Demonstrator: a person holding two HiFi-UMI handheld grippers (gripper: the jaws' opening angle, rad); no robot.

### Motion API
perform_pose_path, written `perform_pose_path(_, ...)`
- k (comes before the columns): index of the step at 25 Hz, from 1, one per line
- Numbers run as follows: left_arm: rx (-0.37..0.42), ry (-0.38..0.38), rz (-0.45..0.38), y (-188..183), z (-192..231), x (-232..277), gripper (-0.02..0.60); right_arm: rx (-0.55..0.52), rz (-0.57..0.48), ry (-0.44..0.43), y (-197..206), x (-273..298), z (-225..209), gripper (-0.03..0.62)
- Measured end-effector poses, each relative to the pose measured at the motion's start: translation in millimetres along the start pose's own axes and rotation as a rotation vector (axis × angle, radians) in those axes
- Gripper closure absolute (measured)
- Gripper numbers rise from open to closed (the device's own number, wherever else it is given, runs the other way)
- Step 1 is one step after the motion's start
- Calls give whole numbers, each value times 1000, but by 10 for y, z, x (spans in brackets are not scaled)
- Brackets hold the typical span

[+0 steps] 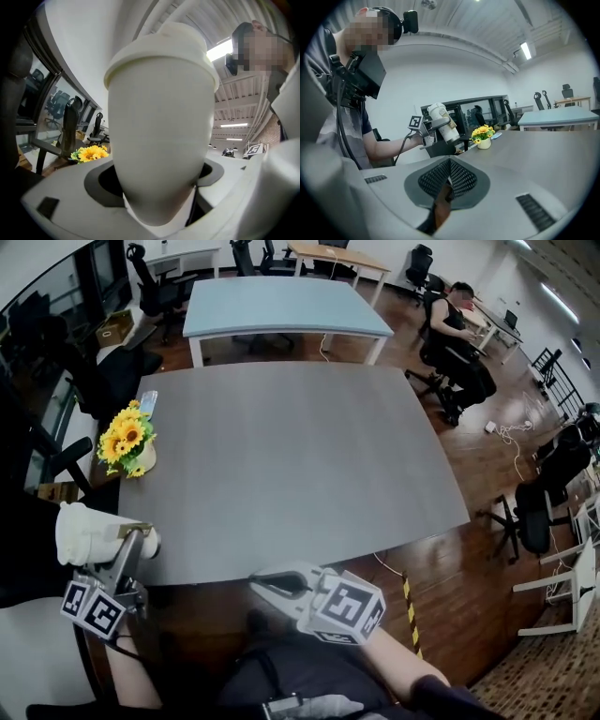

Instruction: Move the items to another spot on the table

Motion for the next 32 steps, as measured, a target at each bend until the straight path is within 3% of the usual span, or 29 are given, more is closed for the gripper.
perform_pose_path(6,38,49,9,-195,-27,64,156,-1,-1,41,46,-238,-5,609)
perform_pose_path(10,82,81,36,-113,-345,108,156,-5,-15,29,117,-436,-79,609)
perform_pose_path(18,73,113,113,379,-1376,328,155,-46,-77,-20,194,-1143,-405,609)
perform_pose_path(24,122,177,161,617,-2299,552,155,-35,-104,-45,116,-1757,-482,609)
perform_pose_path(32,142,282,214,899,-3363,719,155,-42,-129,16,387,-2550,-500,609)
Point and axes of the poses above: the fingertips, and each gripper's own axes: x forward along the fingers, z to its left, y out of its underside, the point moved 4 cm from there along -x, backward along the fingers, and after that the axes turned 15 degrees about -y, right-handed, at the moved point
